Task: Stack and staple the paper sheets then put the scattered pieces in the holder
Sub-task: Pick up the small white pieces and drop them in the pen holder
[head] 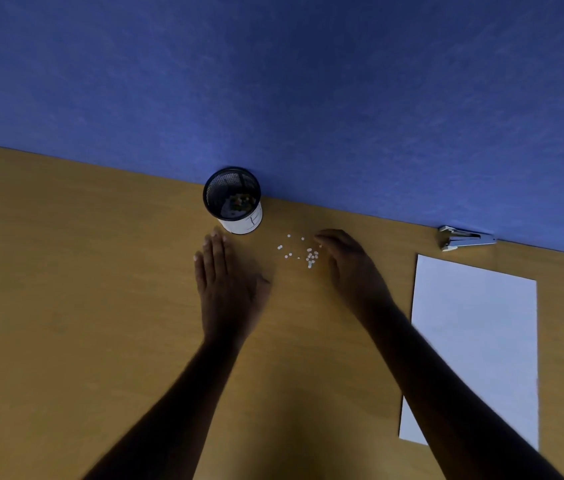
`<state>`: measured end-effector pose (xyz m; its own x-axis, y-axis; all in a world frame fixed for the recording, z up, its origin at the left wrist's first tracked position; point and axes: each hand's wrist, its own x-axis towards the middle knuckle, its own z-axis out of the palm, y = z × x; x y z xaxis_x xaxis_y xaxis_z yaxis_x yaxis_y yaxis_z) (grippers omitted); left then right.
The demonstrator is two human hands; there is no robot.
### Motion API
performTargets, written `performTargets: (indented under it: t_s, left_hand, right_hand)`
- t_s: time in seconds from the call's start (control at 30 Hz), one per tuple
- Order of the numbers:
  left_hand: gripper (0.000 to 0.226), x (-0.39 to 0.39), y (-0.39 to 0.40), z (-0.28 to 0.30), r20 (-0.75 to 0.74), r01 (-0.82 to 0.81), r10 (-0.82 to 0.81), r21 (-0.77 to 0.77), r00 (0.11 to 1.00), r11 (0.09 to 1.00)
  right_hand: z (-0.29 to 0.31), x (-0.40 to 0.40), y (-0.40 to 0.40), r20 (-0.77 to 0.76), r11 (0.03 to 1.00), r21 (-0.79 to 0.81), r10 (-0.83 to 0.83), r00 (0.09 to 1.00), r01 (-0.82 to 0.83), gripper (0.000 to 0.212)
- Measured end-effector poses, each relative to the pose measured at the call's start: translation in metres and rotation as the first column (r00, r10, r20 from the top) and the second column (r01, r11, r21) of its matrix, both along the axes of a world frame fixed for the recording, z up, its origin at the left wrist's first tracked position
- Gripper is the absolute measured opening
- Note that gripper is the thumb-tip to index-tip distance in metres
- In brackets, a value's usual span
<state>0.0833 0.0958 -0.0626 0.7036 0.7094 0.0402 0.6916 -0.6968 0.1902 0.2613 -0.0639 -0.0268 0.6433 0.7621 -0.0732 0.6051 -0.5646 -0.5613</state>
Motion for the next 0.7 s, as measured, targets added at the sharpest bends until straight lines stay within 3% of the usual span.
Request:
performTargets:
  t_s: [0.23, 0.53, 0.7]
  left_hand:
    - [0.091, 0.000, 0.000, 0.001, 0.016, -0.002, 0.002, 0.004, 1.000, 1.000]
    - [0.091, 0.000, -0.002, 0.004, 0.029, -0.003, 0.003, -0.001, 1.000, 1.000]
    - [0.092, -0.001, -0.002, 0.004, 0.034, -0.003, 0.003, -0.001, 0.999, 1.000]
  right_hand:
    - [-0.010, -0.018, -0.012, 0.203, 0.952, -0.049, 0.306, 0.930, -0.302, 0.051]
    - [-0.007, -0.009, -0.004, 0.232, 0.938, -0.007, 0.339, 0.912, -0.347, 0.046]
    - [-0.002, -0.003, -0.003, 0.277, 0.915, -0.091, 0.403, 0.872, -0.394, 0.055]
